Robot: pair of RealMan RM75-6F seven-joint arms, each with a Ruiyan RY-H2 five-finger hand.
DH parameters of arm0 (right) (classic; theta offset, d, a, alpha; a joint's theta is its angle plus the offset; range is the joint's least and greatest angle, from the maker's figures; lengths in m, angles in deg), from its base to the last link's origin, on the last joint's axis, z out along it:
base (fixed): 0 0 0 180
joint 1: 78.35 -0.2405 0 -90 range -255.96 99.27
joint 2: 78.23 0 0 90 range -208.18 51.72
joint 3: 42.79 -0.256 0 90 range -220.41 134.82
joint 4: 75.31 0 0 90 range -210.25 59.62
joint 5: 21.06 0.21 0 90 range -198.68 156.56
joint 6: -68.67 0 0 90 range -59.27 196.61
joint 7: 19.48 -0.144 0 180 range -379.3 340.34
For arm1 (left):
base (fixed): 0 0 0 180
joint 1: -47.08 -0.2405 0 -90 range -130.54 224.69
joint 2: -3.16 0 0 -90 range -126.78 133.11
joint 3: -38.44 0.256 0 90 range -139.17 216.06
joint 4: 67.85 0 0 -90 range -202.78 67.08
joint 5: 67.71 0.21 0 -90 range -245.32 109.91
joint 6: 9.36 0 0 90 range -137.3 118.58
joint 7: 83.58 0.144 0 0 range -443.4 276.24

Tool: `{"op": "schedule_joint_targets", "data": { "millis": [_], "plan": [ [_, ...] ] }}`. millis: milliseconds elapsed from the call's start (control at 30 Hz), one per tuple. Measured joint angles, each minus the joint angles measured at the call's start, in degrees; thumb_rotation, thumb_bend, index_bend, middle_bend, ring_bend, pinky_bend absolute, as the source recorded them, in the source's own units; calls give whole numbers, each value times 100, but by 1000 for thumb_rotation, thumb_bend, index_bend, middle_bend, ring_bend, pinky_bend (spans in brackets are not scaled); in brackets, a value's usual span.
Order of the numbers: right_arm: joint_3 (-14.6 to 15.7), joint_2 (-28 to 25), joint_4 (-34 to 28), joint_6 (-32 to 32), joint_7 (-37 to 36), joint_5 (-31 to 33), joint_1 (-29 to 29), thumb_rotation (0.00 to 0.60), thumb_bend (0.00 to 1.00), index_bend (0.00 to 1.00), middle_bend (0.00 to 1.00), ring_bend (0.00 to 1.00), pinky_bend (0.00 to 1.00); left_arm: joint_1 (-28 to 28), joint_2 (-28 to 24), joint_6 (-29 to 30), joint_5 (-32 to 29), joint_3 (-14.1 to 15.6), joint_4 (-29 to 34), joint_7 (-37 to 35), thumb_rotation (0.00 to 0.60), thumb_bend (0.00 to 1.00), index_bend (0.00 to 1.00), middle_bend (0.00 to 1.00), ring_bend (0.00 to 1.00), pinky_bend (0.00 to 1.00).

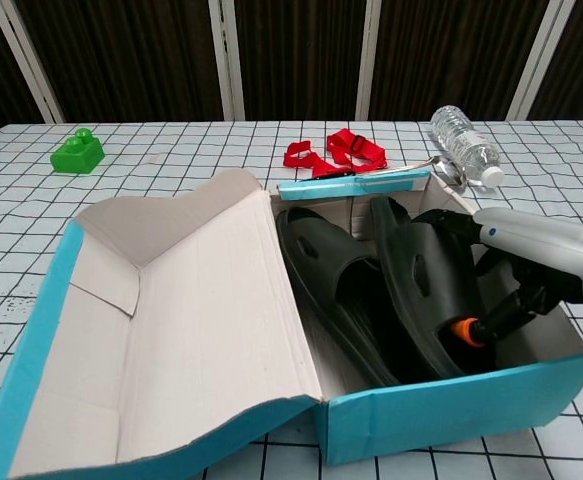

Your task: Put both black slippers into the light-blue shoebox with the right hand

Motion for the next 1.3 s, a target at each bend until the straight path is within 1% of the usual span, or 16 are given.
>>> {"op": "schedule_joint_targets", "data": {
  "millis": [100, 367, 667, 833, 1000, 1033, 1100, 1167, 1233, 1300],
  "plan": [
    [-22, -164, -132, 112, 195, 203, -79, 600, 303, 0, 0, 34, 113, -2, -5, -1, 6, 7, 10, 8, 600, 218, 35, 0, 0, 15],
    [-43, -696, -560, 434, 514, 834, -309, 600, 299, 0, 0, 21, 112, -3, -18, -17, 15, 22, 32, 24, 600, 218, 35, 0, 0, 16],
    [-157, -1255, -1147, 380, 717, 1146, -523, 600, 299, 0, 0, 21, 112, 3, -11, -52, 24, 46, 62, 94, 600, 218, 35, 0, 0, 16],
    [-177, -1418, -1278, 416, 779, 1477, -635, 600, 299, 0, 0, 14, 101, -3, -30, -45, 40, 56, 82, 84, 600, 218, 35, 0, 0, 16],
    [-209, -1752, -1382, 726, 731, 1948, -796, 600, 298, 0, 0, 10, 95, -7, -42, -46, 33, 54, 84, 58, 600, 218, 35, 0, 0, 16],
    [-214, -1832, -1387, 814, 714, 2010, -826, 600, 298, 0, 0, 16, 95, -7, -43, -46, 25, 50, 83, 54, 600, 218, 35, 0, 0, 16],
    [-239, -2056, -1395, 1032, 629, 2066, -873, 600, 298, 1, 5, 70, 112, -9, -45, -42, 21, 45, 82, 43, 600, 218, 35, 0, 0, 16],
    [-286, -2282, -1399, 1225, 420, 1989, -860, 600, 300, 26, 38, 155, 165, -10, -48, -33, 18, 37, 77, 26, 600, 218, 35, 0, 0, 16],
    [-338, -2431, -1401, 1320, 160, 1769, -777, 600, 351, 107, 98, 207, 216, -11, -48, -31, 7, 30, 75, 15, 600, 218, 35, 0, 0, 16],
    [-382, -2556, -1403, 1318, -184, 1312, -586, 600, 402, 165, 131, 219, 226, -15, -49, -22, 4, 25, 77, 1, 600, 218, 35, 0, 0, 16]
  ]
}}
